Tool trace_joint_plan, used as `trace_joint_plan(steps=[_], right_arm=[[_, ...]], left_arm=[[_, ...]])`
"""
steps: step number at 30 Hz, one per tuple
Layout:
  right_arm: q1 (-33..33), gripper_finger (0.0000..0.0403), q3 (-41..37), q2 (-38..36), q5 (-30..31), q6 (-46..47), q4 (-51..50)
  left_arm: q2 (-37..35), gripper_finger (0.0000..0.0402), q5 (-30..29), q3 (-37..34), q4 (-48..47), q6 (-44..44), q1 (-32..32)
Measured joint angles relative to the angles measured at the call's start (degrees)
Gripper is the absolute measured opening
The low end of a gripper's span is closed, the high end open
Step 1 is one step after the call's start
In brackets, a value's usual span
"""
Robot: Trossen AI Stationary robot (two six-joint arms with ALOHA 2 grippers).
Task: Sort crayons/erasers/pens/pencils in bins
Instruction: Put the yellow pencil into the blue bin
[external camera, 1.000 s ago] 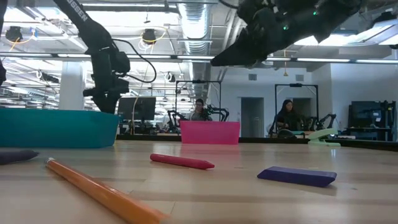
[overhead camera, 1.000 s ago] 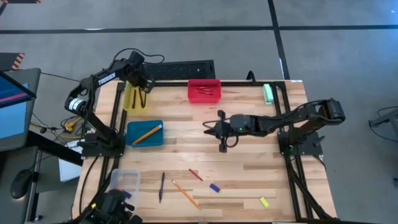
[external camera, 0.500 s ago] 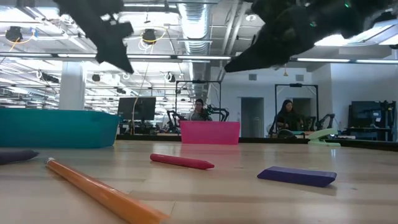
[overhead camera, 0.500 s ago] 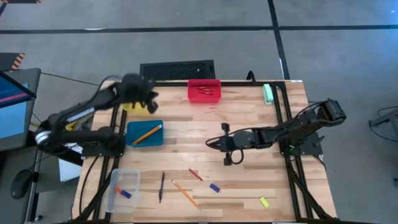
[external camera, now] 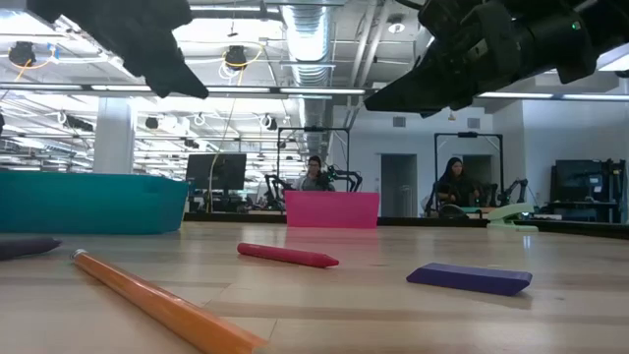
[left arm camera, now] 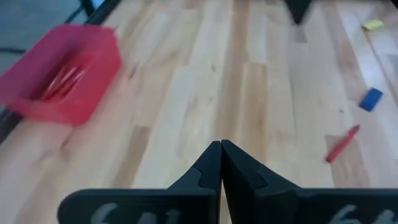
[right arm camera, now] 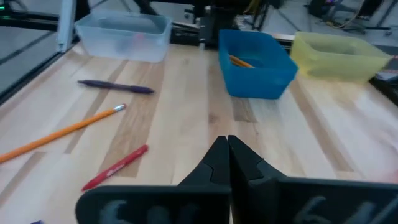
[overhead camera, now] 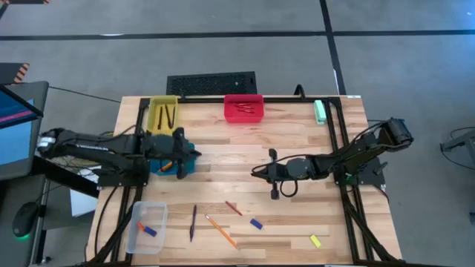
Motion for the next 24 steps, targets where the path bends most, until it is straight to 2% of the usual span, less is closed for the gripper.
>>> trace_joint_plan(steps=[3,8,11,18,21,24], right_arm=[[-0.7,0.0003,0.0,0.0,2.5,0.0,0.0],[-2.1,0.0003,0.0,0.1,1.9,-1.0,1.5],[-2.9,0.0002,-1.1,1.1,-0.8,-2.8,5.0],[-8.7,0.0003,-4.1,7.0,-11.1,-3.7,21.3],[-10.9,0.0002,-4.4,8.5,-14.5,-3.3,23.4],[-12.1,0.0002,-4.4,9.3,-15.0,-3.2,23.4]], left_arm=[[3.1,0.0,-3.5,0.0,2.0,0.3,-5.0],[8.9,0.0,-4.7,2.9,2.8,0.0,-10.2],[12.7,0.0,-4.7,5.2,2.7,0.0,-12.0],[21.7,0.0,-4.6,9.6,3.0,1.5,-14.0],[25.1,0.0,-4.4,11.6,3.1,2.6,-14.8],[27.8,0.0,-4.3,13.8,3.1,3.6,-16.0]])
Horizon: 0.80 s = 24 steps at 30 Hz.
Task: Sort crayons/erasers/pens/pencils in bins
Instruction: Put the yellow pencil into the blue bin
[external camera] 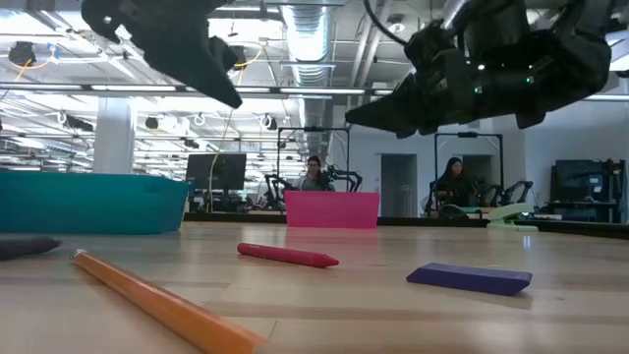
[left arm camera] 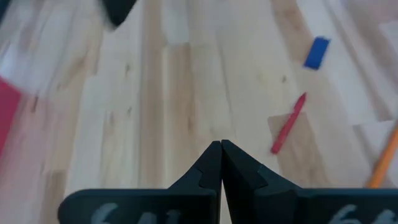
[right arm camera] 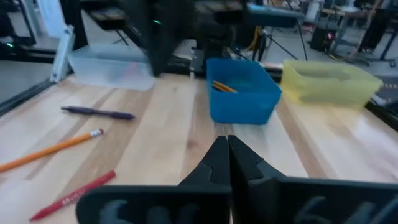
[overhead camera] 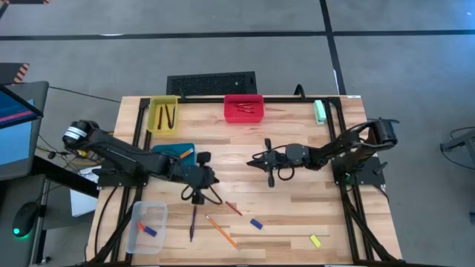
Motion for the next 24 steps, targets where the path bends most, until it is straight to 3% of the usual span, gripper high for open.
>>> trace_joint_plan(steps=[4,9,17,24], right_arm=[[-0.4,0.0004,0.0,0.0,0.0,2.0,-0.3],[1.4,0.0003,0.0,0.0,-0.2,0.3,-0.5],[2.3,0.0002,0.0,0.0,-0.3,-0.4,-0.9],[2.3,0.0004,0.0,-0.1,0.1,-0.2,-1.3]], left_arm=[[2.9,0.0,0.3,3.5,0.1,0.3,-1.9],[6.1,0.0,4.6,7.7,-1.4,-1.8,-3.7],[10.8,0.0,7.3,10.5,-3.4,-5.8,-5.5],[16.3,0.0044,7.7,13.7,-3.5,-4.7,-7.5]])
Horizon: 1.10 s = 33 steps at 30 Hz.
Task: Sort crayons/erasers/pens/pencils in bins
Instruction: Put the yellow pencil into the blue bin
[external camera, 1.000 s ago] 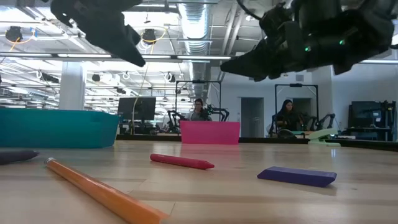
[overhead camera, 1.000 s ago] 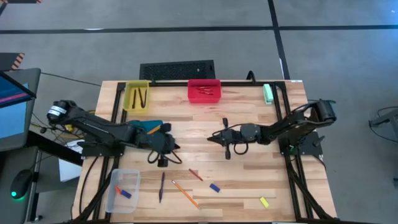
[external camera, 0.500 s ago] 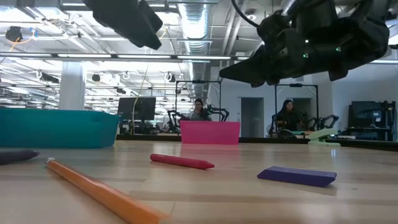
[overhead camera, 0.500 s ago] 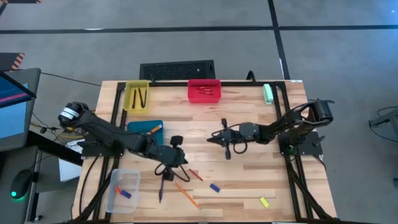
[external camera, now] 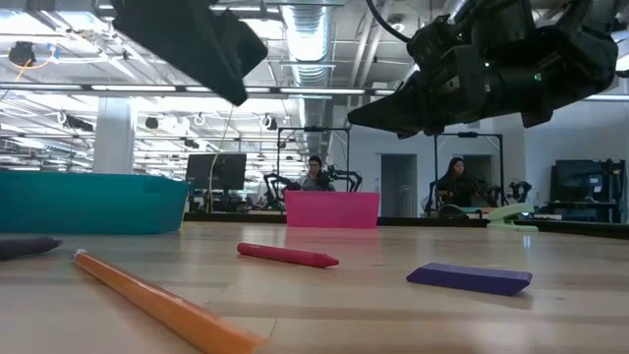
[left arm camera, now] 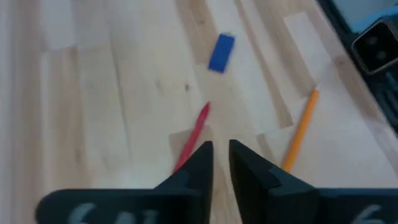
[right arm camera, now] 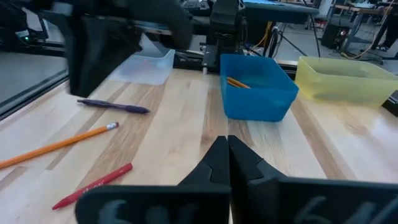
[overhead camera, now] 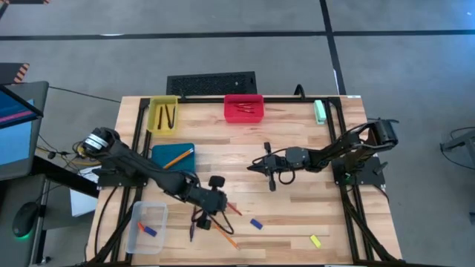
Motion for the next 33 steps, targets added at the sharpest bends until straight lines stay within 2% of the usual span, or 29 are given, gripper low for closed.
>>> trace_joint_plan(steps=[7,11,17,33], right_arm=[[-0.2,0.0004,0.0,0.0,0.1,0.1,-1.4],[0.3,0.0003,0.0,0.0,0.2,0.1,-1.4],[0.3,0.0004,0.0,0.0,0.4,0.2,-2.2],[0.3,0.0003,0.0,0.0,0.4,0.7,-2.1]], left_arm=[[3.2,0.0107,3.9,1.4,-1.5,-1.3,-1.4],[4.3,0.0125,3.0,1.4,-5.5,-1.6,-2.7],[4.3,0.013,-0.1,-0.6,-9.9,-4.5,-4.3],[4.4,0.0128,1.2,-2.3,-3.7,-1.9,-6.0]])
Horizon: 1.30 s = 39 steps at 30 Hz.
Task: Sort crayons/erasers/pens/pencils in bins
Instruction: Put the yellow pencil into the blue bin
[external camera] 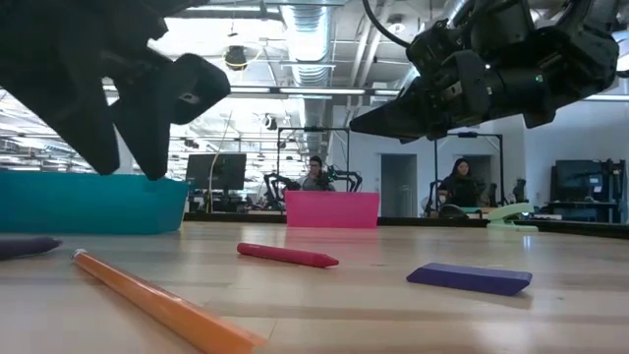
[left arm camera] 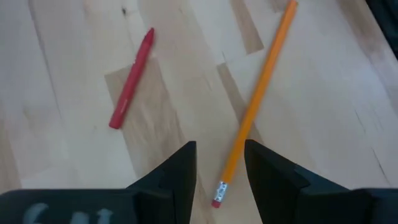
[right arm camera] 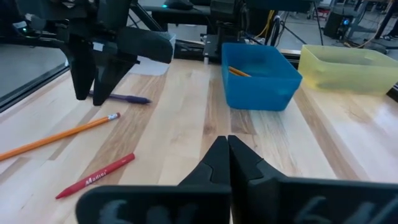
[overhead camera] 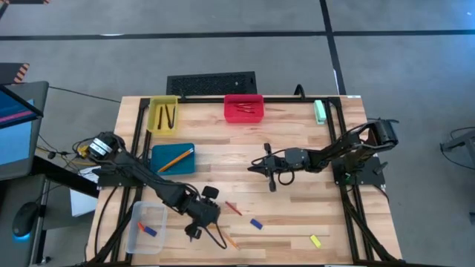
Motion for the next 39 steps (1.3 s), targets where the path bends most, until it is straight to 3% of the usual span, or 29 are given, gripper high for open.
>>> trace_joint_plan(steps=[9,15,25,39], right_arm=[[0.0,0.0003,0.0,0.0,0.0,0.0,-0.4],[0.0,0.0004,0.0,0.0,0.0,0.0,-0.1],[0.0,0.0004,0.0,0.0,0.0,0.0,-0.1],[0.0,0.0003,0.0,0.0,0.0,0.0,-0.1]], left_arm=[[6.3,0.0128,0.6,0.7,0.7,2.0,-2.3],[7.3,0.0126,-2.3,0.8,-1.4,1.9,-2.5],[7.1,0.0058,-2.8,0.1,-3.1,4.2,-2.5],[7.1,0.0014,-1.6,0.6,-4.8,6.7,-2.4]])
